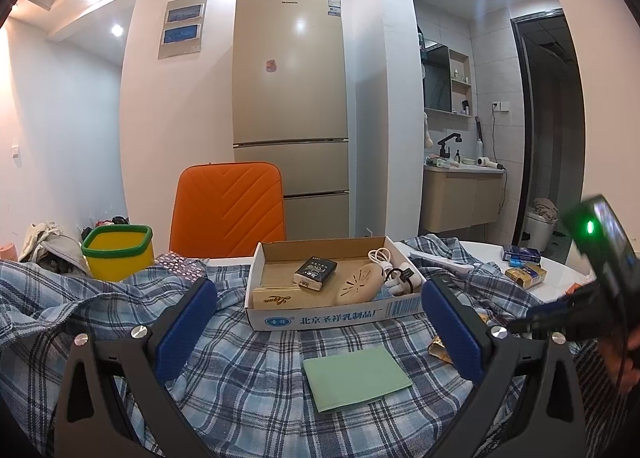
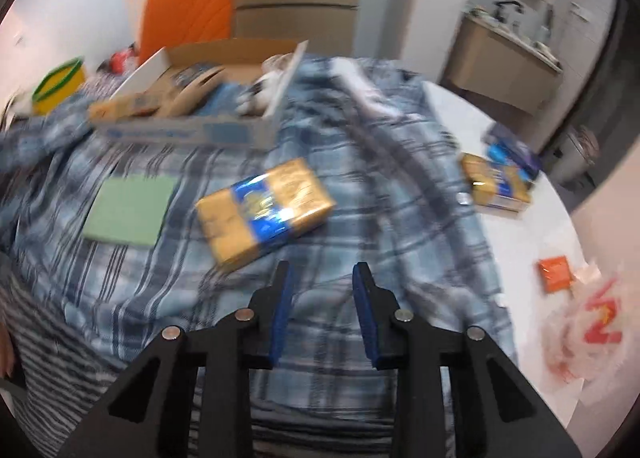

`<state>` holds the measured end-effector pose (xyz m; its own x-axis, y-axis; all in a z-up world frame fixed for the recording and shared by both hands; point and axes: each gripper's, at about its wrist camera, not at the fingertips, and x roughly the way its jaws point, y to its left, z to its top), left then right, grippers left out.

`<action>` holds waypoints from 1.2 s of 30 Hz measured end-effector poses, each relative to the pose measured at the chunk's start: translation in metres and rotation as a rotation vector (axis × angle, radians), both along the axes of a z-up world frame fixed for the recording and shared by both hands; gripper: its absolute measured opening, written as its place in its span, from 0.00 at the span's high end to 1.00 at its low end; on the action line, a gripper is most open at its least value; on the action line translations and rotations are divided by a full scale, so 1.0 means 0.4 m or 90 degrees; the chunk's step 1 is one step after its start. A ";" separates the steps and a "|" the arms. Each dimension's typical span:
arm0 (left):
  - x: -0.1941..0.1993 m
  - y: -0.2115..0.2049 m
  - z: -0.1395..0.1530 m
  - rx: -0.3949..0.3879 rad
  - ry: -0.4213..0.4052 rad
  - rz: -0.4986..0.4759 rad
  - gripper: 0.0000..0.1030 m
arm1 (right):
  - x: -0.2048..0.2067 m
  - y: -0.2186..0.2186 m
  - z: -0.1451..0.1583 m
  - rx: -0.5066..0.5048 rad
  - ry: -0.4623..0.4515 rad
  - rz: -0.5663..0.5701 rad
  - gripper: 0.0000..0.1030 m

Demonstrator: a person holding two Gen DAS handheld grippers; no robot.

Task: Organize soft objects
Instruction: 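Lower the right gripper onto the gold-and-blue pack and close it, then lower the left gripper onto the pale green card while the right gripper holds the pack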

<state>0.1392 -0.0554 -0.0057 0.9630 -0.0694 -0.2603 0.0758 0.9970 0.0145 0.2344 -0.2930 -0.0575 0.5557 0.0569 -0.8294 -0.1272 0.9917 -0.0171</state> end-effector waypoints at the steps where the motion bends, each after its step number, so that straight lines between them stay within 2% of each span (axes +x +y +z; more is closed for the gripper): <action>1: 0.001 0.000 0.000 0.000 0.001 0.000 0.00 | 0.008 -0.006 0.009 0.021 0.002 -0.009 0.62; 2: 0.003 0.001 -0.001 -0.002 0.004 0.001 0.00 | 0.016 -0.007 0.018 0.041 0.002 -0.013 0.38; 3: 0.004 0.003 -0.001 -0.005 0.006 0.002 0.00 | 0.027 -0.004 0.030 0.070 -0.008 -0.012 0.20; 4: 0.006 0.007 -0.002 -0.009 0.009 0.004 0.00 | 0.037 0.002 0.038 0.086 -0.018 -0.009 0.18; 7: 0.014 0.019 -0.004 -0.022 0.020 0.004 0.00 | 0.091 0.022 0.035 0.095 0.005 -0.045 0.18; 11: 0.022 0.027 -0.007 -0.036 0.034 -0.002 0.00 | 0.152 0.038 -0.028 0.103 0.080 -0.100 0.18; 16: 0.019 0.023 -0.006 -0.033 0.033 -0.007 0.00 | 0.174 0.070 -0.077 0.131 0.121 -0.089 0.18; 19: 0.030 0.027 -0.009 -0.046 0.047 -0.029 0.00 | 0.179 0.087 -0.072 0.131 0.106 -0.090 0.18; 27: 0.029 0.045 -0.011 -0.066 0.054 -0.018 0.00 | 0.212 0.158 -0.088 0.013 0.083 -0.079 0.18; 28: 0.029 0.046 -0.011 -0.066 0.054 -0.018 0.00 | 0.211 0.159 -0.090 0.009 0.086 -0.072 0.20; 30: 0.029 0.046 -0.010 -0.064 0.053 -0.018 0.00 | 0.201 0.160 -0.088 0.016 0.090 -0.057 0.30; 32: 0.029 0.047 -0.009 -0.063 0.052 -0.018 0.00 | 0.188 0.158 -0.077 0.027 0.086 -0.031 0.36; 34: 0.029 0.048 -0.008 -0.063 0.052 -0.018 0.00 | 0.165 0.161 -0.062 0.024 0.073 0.000 0.37; 36: 0.028 0.048 -0.009 -0.063 0.052 -0.018 0.00 | 0.142 0.182 -0.048 0.005 0.057 0.062 0.37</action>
<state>0.1506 -0.0360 -0.0092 0.9361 -0.1256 -0.3285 0.1010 0.9907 -0.0910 0.2912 -0.2203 -0.0768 0.4711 0.1141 -0.8747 -0.2242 0.9745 0.0064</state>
